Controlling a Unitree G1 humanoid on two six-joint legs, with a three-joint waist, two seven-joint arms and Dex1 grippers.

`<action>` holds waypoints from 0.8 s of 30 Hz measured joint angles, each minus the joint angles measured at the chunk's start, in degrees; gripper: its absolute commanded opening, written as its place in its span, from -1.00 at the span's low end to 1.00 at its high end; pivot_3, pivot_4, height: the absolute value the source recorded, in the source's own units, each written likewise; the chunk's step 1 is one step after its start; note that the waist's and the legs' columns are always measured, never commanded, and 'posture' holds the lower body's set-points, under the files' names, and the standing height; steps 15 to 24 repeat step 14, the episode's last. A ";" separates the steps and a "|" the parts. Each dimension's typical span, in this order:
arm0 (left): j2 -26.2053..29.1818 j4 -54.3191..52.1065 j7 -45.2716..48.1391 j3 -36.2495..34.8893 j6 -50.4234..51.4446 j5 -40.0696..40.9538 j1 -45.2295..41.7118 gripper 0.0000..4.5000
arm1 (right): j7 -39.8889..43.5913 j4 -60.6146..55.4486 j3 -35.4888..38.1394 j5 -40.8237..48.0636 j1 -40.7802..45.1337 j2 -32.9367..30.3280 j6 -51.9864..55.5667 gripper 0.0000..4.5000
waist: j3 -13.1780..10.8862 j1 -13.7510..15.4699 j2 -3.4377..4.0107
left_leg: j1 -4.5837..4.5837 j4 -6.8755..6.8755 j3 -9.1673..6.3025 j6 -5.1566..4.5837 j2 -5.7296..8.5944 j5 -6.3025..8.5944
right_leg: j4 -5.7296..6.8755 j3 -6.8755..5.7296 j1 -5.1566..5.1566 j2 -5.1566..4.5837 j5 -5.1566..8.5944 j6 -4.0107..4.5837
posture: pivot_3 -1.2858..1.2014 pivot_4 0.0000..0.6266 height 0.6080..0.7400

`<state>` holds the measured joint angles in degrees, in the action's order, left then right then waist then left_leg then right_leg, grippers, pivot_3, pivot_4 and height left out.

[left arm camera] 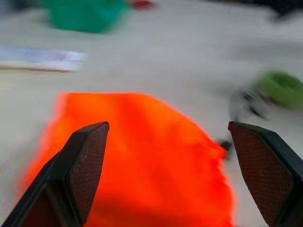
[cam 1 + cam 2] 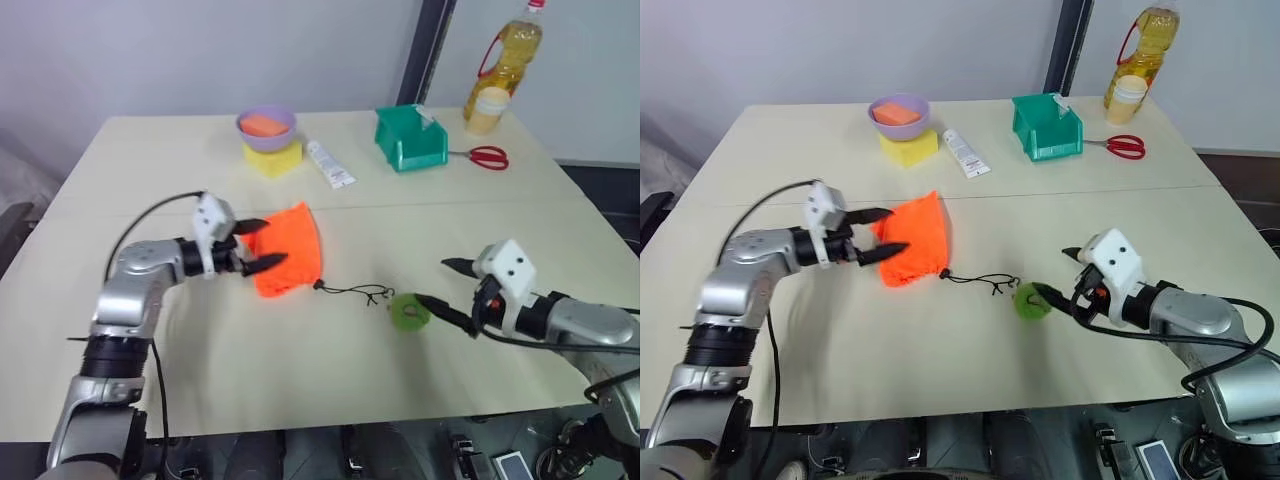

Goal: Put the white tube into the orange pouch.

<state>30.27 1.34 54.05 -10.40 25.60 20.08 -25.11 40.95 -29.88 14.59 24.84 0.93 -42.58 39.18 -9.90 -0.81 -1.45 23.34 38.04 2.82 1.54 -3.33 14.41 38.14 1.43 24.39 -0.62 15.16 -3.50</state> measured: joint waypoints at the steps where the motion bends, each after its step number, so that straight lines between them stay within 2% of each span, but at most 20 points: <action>1: 0.16 -0.62 -2.28 -1.87 0.49 0.30 1.31 0.90 | -0.24 1.03 0.18 0.05 0.22 0.59 -0.60 0.89 | 0.00 -0.05 0.00 | 0.00 -0.01 0.01 0.00 0.00 0.00 | 0.00 0.00 0.00 0.00 0.00 0.00 | 0.03 -0.52 0.87; 6: 0.01 -4.08 -10.62 -7.04 2.81 0.92 11.82 0.90 | -0.69 7.23 -0.63 -0.38 1.02 2.98 -3.68 0.89 | -0.01 0.10 -0.01 | 0.01 -0.02 0.03 0.01 -0.04 0.00 | -0.01 0.00 0.01 -0.02 0.00 0.01 | 0.03 -0.52 0.87; 12: -0.88 -7.94 -15.47 -8.95 2.15 1.13 18.83 0.90 | 0.10 12.72 -2.25 -0.69 3.02 4.59 -7.09 0.89 | 0.00 0.21 -0.02 | 0.00 0.00 0.12 0.01 -0.04 0.00 | -0.03 0.02 -0.01 -0.11 0.03 0.08 | 0.03 -0.52 0.87; 24: -1.37 -8.76 -16.14 -8.87 2.04 1.51 19.60 0.90 | 0.27 14.13 -3.28 -1.12 3.53 5.18 -7.68 0.89 | 0.00 0.16 -0.02 | 0.00 0.00 0.13 0.01 -0.04 0.00 | -0.03 0.01 0.00 -0.09 0.03 0.08 | 0.03 -0.52 0.87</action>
